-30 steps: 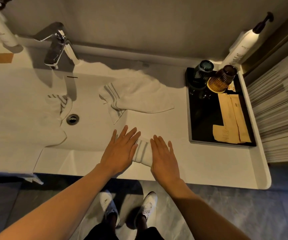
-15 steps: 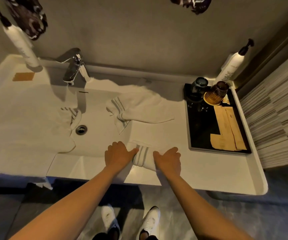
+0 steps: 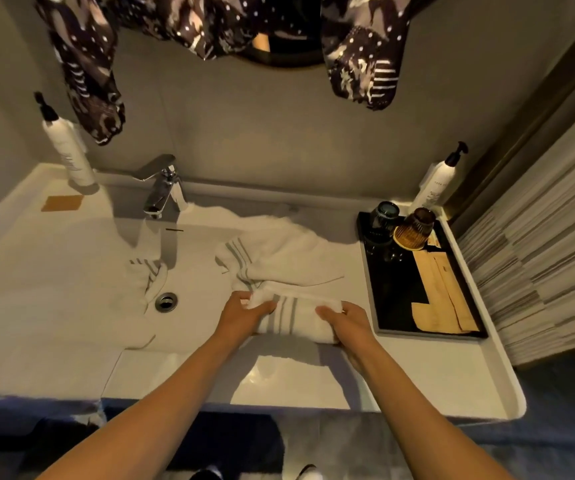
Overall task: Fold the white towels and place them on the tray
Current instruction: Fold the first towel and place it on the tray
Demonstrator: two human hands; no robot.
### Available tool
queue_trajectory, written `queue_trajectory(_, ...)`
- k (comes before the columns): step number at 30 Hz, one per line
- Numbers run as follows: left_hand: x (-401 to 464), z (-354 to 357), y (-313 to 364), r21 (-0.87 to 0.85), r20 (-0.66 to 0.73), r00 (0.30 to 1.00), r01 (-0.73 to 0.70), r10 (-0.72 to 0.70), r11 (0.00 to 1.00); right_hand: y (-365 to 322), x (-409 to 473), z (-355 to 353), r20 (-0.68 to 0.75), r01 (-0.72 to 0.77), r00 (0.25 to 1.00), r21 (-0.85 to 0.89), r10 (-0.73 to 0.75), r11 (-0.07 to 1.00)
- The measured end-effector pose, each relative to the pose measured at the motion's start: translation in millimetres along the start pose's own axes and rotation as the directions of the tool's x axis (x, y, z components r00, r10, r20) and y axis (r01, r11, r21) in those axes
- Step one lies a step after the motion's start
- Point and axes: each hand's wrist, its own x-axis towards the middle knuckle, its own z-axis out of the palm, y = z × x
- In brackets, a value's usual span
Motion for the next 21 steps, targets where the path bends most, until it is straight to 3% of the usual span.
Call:
queue_trajectory(4, 8, 24, 17, 0.145, 0.095, 0.995, -0.009, -0.005, 0.989, 0, 8, -19, -0.147, -0.028, 0.987, 0.212, 0.060, 0.977)
queue_trajectory(7, 5, 62, 30, 0.218, 0.116, 0.993, -0.057, 0.032, 0.974, -2, 17, -51, -0.122, -0.118, 0.979, 0.327, 0.165, 0.938)
queue_trajectory(10, 27, 114, 43, 0.172, 0.149, 0.988, -0.060, 0.034, 0.983, -16, 42, -101, -0.099, -0.143, 0.979, 0.284, 0.177, 0.948)
queue_trajectory(14, 61, 169, 63, 0.241, 0.165, 0.986, -0.063, 0.023, 0.969, -30, 84, -155, -0.170, -0.049, 0.982, 0.175, 0.079, 0.983)
queue_trajectory(18, 113, 228, 90, 0.478, 0.089, 0.977, -0.211, 0.192, 0.853, -41, 155, -196, -0.257, -0.018, 0.965, 0.117, 0.048, 0.993)
queue_trajectory(21, 144, 259, 102, 0.560, 0.094, 0.942, -0.318, 0.322, 0.765, -47, 202, -210, -0.363, 0.029, 0.932, 0.022, -0.020, 0.999)
